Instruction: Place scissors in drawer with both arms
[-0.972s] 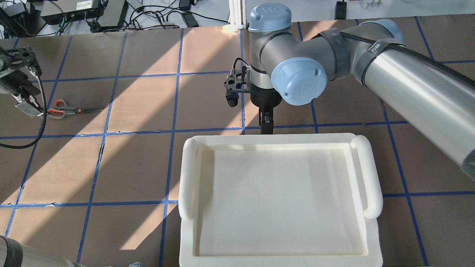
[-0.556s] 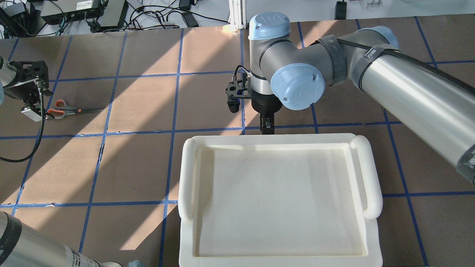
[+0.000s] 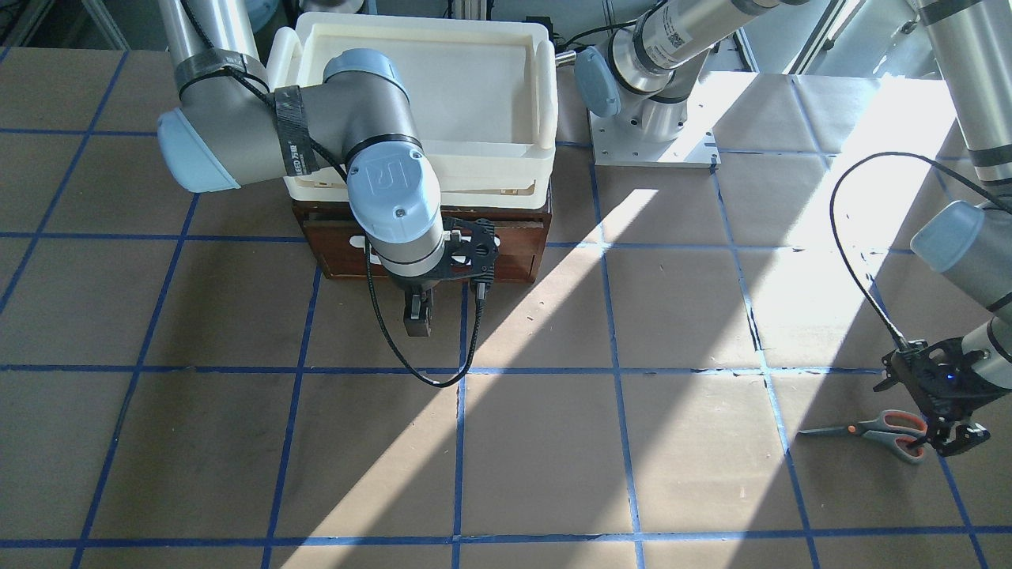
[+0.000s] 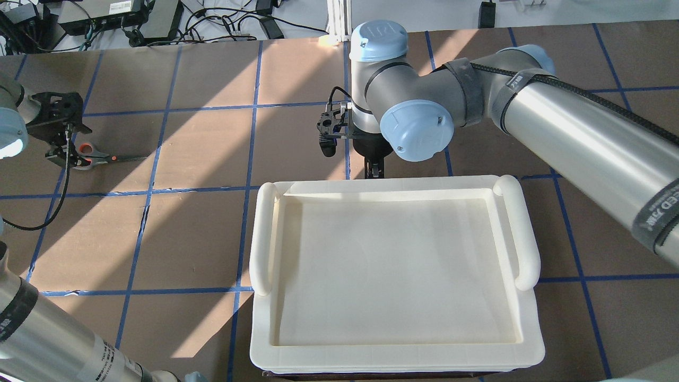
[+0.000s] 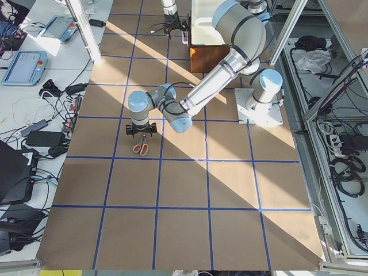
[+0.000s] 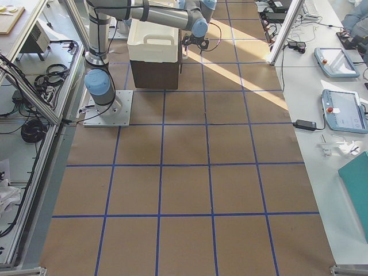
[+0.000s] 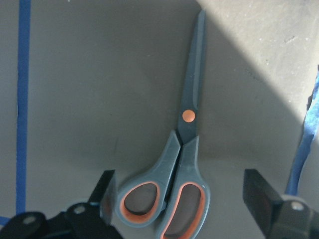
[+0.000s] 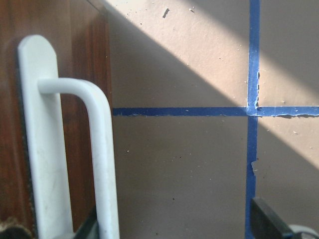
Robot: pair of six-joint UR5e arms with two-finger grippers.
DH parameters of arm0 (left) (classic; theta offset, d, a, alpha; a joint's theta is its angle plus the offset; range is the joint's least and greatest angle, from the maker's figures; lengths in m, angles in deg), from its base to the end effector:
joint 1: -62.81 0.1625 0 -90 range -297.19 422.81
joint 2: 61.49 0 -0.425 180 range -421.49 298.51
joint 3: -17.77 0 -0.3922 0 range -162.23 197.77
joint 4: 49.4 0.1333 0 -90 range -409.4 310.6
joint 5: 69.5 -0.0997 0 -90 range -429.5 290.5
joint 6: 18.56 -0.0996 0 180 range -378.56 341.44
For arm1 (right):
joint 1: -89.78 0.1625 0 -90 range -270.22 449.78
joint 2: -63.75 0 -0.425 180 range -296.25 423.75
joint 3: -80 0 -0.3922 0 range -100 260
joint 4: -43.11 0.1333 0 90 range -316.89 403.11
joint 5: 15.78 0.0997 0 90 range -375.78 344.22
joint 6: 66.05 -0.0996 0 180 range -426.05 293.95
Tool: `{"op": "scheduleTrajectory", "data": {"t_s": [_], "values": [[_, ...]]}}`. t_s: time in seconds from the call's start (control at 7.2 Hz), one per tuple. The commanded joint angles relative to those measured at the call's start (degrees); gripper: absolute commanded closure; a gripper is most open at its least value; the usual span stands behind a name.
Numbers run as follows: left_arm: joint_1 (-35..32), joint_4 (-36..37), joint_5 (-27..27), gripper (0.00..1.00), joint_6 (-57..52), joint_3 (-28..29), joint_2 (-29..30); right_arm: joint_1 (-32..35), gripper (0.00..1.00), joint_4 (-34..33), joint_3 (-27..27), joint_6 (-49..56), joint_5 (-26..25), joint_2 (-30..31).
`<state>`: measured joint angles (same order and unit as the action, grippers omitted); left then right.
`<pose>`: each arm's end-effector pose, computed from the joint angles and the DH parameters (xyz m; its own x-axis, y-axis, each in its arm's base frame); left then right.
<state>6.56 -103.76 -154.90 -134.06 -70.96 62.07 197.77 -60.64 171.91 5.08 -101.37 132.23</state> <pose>0.2558 -0.6371 0.2139 -0.1427 0.9859 -0.0872 0.9892 0.1390 -0.0471 0.3186 -0.5246 0.2873 -0.0199 -0.9828 -0.1836 -0.9996 0.0235 -0.0173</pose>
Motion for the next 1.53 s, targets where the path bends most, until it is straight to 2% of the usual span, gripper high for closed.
{"op": "scheduleTrajectory", "data": {"t_s": [0.0,1.39], "values": [[0.0,0.04,-0.04,0.15,-1.13,0.83,2.29,0.03,0.0,-2.14,-0.33,0.14,-0.01,-0.27],[-0.53,-0.57,0.23,0.17,-0.77,0.66,4.15,-1.2,0.0,-2.68,-4.02,1.46,-0.89,-1.33]]}}
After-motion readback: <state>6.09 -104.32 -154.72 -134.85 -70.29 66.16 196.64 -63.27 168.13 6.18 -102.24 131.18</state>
